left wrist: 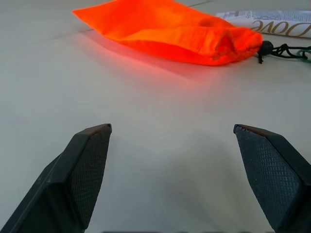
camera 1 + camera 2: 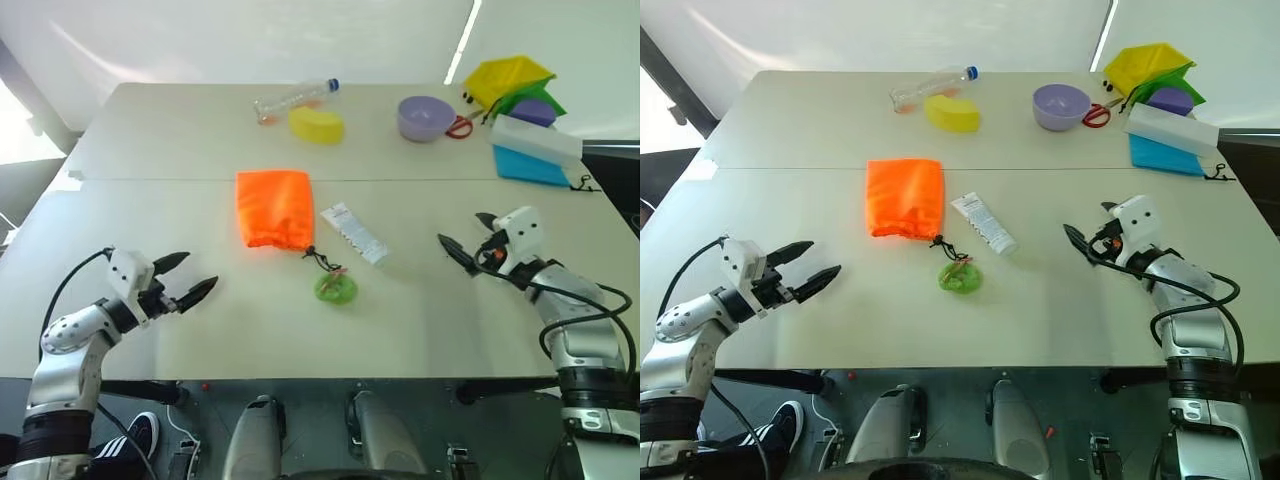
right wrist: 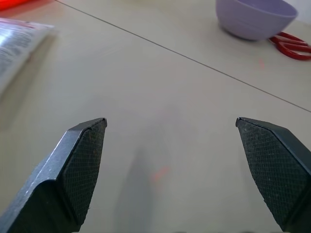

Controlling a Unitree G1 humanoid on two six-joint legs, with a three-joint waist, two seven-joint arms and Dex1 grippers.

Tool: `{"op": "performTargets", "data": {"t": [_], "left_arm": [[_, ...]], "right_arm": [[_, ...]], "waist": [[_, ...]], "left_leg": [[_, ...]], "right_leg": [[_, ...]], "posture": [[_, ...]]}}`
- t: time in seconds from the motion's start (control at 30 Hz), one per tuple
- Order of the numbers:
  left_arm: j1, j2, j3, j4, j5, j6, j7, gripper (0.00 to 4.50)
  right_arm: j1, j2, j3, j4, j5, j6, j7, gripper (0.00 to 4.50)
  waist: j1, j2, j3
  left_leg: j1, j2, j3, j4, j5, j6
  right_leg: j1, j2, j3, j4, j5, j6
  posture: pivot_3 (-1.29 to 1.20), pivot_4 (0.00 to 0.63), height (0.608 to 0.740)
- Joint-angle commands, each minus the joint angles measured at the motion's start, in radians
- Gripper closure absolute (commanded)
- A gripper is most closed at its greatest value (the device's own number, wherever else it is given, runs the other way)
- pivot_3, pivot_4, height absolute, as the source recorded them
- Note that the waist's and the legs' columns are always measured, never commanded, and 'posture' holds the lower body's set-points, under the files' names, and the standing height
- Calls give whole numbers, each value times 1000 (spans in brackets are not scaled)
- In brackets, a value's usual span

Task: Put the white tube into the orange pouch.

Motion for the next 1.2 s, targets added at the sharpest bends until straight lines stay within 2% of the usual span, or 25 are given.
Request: {"op": "performTargets", "data": {"t": [0.03,0.17,0.8,1.0,1.13,1.2], "left_arm": [[9,15,33,-51,-10,-7,12,204],[-6,16,25,-54,29,-15,60,204],[-50,8,20,-97,-25,4,31,204],[-116,13,-2,-108,4,-11,46,204],[-234,-13,-105,-52,146,-110,93,204],[-271,-17,-156,-17,218,-166,104,204]], "right_arm": [[-8,-9,-24,17,-1,-50,-3,51],[-3,0,-16,16,0,-61,-4,51],[15,9,-6,-12,1,-63,-6,51],[85,3,23,-210,131,26,152,51],[140,-15,110,-388,149,60,233,51],[140,-5,137,-439,145,83,222,51]], "waist": [[0,0,0],[-1,0,0],[0,0,0],[1,0,0],[6,0,0],[4,0,0]], "left_leg": [[0,0,0,0,0,0],[0,0,0,1,0,0],[0,0,0,1,0,0],[0,0,0,0,0,0],[1,0,0,1,0,0],[1,0,0,2,0,0]], "right_leg": [[0,0,0,0,0,0],[0,0,0,1,0,0],[0,0,1,1,0,0],[0,1,1,1,0,0],[1,1,0,1,0,0],[2,1,0,1,0,0]], "posture": [[0,150,740],[0,150,740],[0,150,740],[0,150,740],[0,150,740],[0,150,740]]}}
